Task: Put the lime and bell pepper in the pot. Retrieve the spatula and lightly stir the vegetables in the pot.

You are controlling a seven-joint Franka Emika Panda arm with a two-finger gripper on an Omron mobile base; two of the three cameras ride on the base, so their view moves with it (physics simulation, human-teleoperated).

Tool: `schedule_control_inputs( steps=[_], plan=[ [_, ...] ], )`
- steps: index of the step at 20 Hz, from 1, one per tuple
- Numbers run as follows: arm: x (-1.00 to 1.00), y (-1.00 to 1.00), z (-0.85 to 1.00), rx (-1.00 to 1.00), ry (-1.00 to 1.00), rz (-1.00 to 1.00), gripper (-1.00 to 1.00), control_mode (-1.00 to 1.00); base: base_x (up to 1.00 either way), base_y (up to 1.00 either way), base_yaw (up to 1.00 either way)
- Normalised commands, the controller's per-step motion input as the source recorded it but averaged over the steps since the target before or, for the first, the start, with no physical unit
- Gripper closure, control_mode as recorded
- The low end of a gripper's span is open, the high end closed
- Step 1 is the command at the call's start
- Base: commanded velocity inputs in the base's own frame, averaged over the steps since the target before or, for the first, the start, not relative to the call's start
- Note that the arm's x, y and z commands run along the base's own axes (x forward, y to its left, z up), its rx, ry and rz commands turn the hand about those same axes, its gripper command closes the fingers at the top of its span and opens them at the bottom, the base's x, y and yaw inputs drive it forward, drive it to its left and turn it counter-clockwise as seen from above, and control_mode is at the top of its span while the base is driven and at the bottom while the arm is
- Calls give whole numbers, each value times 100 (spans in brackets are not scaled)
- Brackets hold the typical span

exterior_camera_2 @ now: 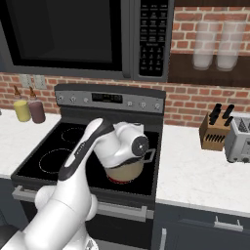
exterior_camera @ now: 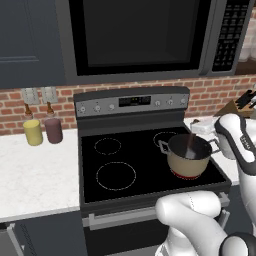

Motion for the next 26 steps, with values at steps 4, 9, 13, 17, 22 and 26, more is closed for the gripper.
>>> schedule_control_inputs(
  steps=[4, 9, 13, 17, 22, 26],
  plan=[
    [0, -6, -37, 0, 0, 7, 100, -100, 0, 0, 0],
    [0, -1, -41, 0, -2, 8, 100, -100, 0, 0, 0],
    [0, 0, -32, 0, -11, 10, 100, -100, 0, 0, 0],
    [0, 0, -24, -1, -20, 12, 100, -100, 0, 0, 0],
    [0, 0, -16, -13, -29, 12, 100, -100, 0, 0, 0],
    [0, 0, 0, -29, -26, 4, 100, -100, 0, 0, 0]
  ],
)
